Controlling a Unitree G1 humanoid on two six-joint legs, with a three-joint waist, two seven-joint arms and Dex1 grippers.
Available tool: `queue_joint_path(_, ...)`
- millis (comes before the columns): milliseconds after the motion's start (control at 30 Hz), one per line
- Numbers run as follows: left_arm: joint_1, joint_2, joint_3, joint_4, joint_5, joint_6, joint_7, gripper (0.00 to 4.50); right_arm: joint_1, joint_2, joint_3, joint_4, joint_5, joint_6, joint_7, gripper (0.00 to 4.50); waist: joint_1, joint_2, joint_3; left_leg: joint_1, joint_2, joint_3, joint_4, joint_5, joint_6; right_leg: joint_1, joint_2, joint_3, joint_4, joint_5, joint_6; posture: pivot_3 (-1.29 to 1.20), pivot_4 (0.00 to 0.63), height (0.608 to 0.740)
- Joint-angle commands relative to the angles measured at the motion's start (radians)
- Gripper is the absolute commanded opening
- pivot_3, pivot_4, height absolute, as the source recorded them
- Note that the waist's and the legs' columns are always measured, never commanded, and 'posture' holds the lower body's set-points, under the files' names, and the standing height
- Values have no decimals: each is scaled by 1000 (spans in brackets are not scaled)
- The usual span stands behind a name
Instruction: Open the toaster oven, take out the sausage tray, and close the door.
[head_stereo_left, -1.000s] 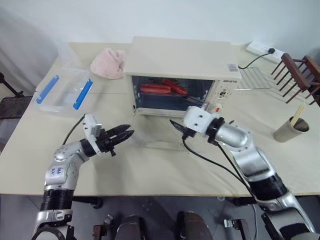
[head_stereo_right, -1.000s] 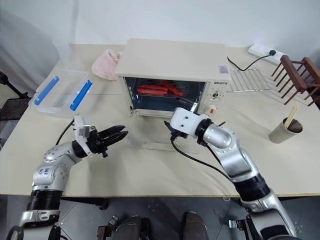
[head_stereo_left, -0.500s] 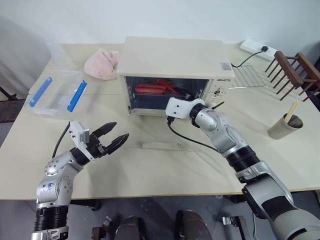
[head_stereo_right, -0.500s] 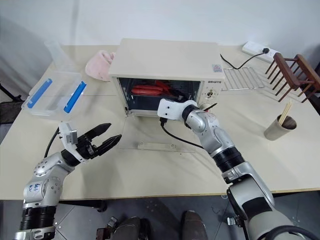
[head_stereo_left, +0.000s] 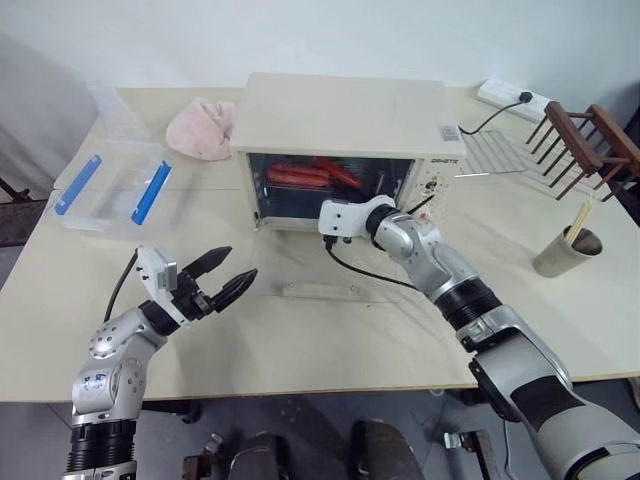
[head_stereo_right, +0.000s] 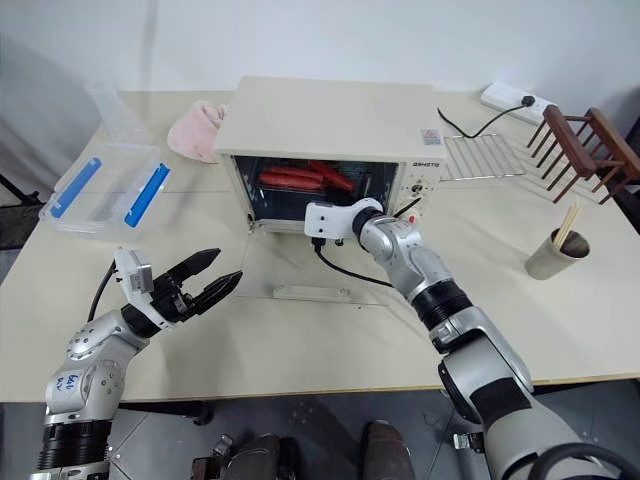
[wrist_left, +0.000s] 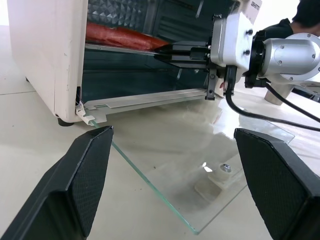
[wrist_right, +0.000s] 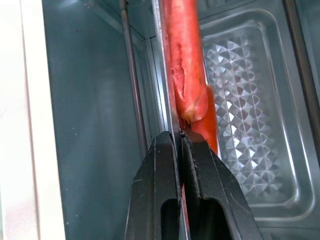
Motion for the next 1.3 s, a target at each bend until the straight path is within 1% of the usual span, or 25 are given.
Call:
queue_joint_path(33,-13,3,3,-29,-23,-5,-8,4105,-32,5,-31,-20,12,-25,-47,14,0,0,0,0,0,0,0,0,0,0,0,0,0,0,0,0,150,740)
queue_joint_path(200,-42,10,-1,-5,-21,1,-16,4105,-39,-6,-35,-58,24,-65,-22,14,0,0,0,0,0,0,0,0,0,0,0,0,0,0,0,0,150,740)
queue_joint_path(333,-94,13,-5,34,-19,6,-27,4105,-35,-25,-33,-121,51,-105,57,14,0,0,0,-1,0,0,0,0,0,-1,0,0,0,0,0,0,150,740)
queue_joint_path(433,-149,11,-7,78,-25,14,-38,4105,-24,-46,-38,-193,66,-121,111,14,-11,0,0,-1,0,1,-1,0,0,-2,0,0,0,0,0,0,150,740)
queue_joint_path(567,-209,4,-13,125,-21,4,-53,4105,-23,-59,-44,-216,77,-123,158,14,-23,0,1,-2,0,0,-2,0,0,-3,0,-1,0,0,0,0,150,740)
queue_joint_path(667,-254,-1,-17,160,-17,-1,-63,4105,-40,-65,-52,-199,80,-129,168,14,-24,0,1,-3,0,0,-3,0,0,-3,0,-1,0,0,0,0,150,740)
queue_joint_path(833,-283,-6,-19,171,-13,2,-61,4105,-73,-67,-54,-176,70,-144,154,14,-24,0,1,-3,0,0,-3,0,0,-3,0,-1,-1,0,0,0,150,740)
queue_joint_path(1033,-316,-9,3,194,-30,10,-45,4105,-78,-69,-52,-192,76,-159,177,14,-24,0,1,-4,0,0,-3,0,0,-4,0,-2,-1,0,0,0,150,740)
queue_joint_path(1133,-344,-11,20,208,-49,24,-32,4105,-70,-77,-66,-233,109,-147,223,14,-24,0,1,-5,0,-1,-2,0,0,-4,0,-2,-1,0,0,0,150,740)
queue_joint_path(1300,-389,-16,16,240,-51,28,-23,4105,-12,-104,-85,-358,168,-114,335,14,-24,0,1,-5,0,-1,-2,0,0,-5,0,-3,-1,0,0,0,150,740)
